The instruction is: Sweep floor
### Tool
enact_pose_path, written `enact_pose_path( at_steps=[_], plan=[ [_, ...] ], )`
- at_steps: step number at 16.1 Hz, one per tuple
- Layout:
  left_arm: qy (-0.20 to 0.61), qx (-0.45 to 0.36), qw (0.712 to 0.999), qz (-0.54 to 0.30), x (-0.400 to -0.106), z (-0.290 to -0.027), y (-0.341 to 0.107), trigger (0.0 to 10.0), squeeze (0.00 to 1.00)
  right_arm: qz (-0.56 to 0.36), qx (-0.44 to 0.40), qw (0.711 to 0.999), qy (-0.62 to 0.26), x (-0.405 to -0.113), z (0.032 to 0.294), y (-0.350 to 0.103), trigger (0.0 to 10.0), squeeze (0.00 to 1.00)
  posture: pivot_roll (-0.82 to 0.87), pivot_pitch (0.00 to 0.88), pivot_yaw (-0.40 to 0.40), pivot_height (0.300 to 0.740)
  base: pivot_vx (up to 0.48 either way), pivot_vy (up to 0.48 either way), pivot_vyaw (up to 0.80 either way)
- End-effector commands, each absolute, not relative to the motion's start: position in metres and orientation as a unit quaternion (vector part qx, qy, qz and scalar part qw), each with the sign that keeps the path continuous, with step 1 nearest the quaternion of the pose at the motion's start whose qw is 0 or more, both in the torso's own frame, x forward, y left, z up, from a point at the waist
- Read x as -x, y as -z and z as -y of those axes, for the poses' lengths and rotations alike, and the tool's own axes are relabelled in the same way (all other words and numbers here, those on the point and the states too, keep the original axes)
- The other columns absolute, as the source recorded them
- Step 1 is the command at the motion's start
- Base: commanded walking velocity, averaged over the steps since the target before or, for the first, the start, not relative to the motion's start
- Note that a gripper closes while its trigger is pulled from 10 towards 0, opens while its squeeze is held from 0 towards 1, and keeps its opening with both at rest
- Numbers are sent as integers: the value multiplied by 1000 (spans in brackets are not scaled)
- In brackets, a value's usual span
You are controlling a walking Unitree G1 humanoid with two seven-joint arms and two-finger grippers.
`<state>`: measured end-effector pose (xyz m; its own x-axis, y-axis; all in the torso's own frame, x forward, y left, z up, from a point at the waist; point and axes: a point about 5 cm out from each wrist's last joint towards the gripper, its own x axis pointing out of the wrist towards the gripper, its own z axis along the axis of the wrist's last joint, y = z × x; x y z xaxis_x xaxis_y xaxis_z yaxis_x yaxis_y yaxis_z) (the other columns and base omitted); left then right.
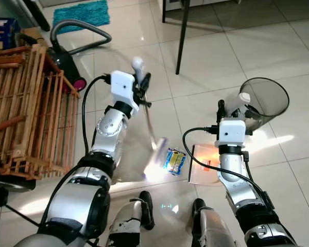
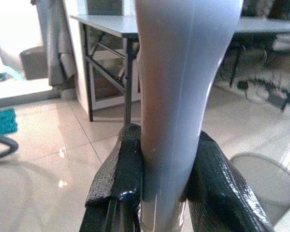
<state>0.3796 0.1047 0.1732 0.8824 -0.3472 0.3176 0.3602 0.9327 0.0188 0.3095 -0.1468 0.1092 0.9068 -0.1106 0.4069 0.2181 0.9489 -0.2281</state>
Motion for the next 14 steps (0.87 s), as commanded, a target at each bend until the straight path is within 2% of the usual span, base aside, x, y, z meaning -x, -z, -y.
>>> enact_pose_path(
  at_steps=[1,3,8,9,11,14],
  plan=[
    [164,58,973,154,-382,-105,-174,10000,0,148,101,979,95,-303,145,-90,10000,0,118,303,110,740,0,0,0],
    [160,104,970,152,-383,-97,-175,10000,0,144,94,980,96,-303,143,-89,10000,0,107,306,111,740,0,0,0],
    [174,160,960,148,-384,-84,-178,10000,0,130,77,984,92,-300,138,-84,10000,0,103,294,109,740,0,0,0],
    [203,153,955,154,-383,-78,-181,10000,0,130,76,985,90,-300,137,-84,10000,0,107,307,110,740,0,0,0],
    [265,73,944,185,-380,-74,-193,10000,0,129,72,985,85,-301,136,-85,10000,0,107,311,113,740,0,0,0],
    [273,-14,938,214,-383,-91,-204,10000,0,136,69,985,85,-299,137,-89,10000,0,98,315,117,740,0,0,0]
  ],
)
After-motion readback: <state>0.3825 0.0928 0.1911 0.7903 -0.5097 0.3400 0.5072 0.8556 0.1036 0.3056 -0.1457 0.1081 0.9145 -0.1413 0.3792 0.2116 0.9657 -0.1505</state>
